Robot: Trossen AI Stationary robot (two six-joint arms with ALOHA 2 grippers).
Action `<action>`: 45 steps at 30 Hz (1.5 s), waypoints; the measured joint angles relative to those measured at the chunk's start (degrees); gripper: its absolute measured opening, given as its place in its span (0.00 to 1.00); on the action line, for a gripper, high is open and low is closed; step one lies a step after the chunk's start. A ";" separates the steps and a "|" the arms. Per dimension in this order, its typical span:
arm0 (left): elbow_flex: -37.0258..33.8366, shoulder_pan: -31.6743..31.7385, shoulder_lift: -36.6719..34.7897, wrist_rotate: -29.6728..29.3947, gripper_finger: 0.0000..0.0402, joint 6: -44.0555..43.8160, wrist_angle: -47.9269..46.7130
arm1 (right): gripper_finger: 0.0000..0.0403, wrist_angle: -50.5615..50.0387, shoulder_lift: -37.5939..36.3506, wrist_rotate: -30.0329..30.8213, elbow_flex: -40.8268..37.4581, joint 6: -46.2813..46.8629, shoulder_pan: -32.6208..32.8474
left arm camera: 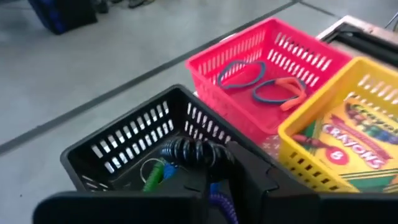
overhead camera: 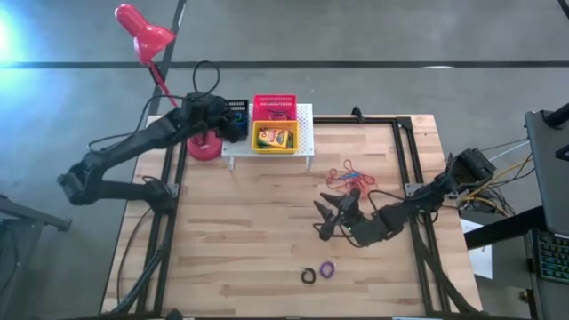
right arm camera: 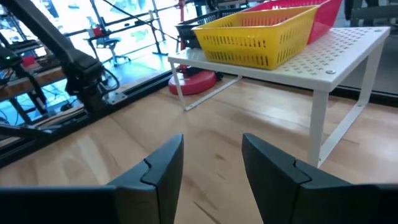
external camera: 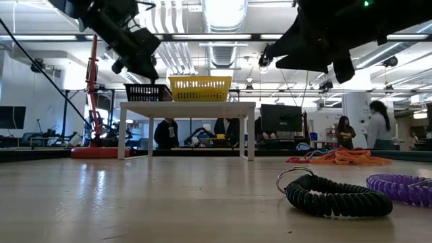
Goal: Pick & Place Office Desk Supplies
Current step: Put the right black spring keychain into the black bin on the shelf, then put the blue rubber band into the red bin on the shelf on the shelf
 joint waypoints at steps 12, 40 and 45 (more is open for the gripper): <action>0.00 0.00 2.85 0.47 0.28 0.19 -0.11 | 0.40 -0.11 0.01 -0.43 0.00 0.62 -0.93; -4.61 -21.39 -11.69 5.57 0.57 9.14 9.11 | 0.42 -28.99 -18.51 -20.37 0.02 18.32 -2.76; -11.91 -32.75 -12.44 5.55 0.54 16.24 19.83 | 0.42 -53.60 -25.98 -35.83 0.04 35.36 -6.73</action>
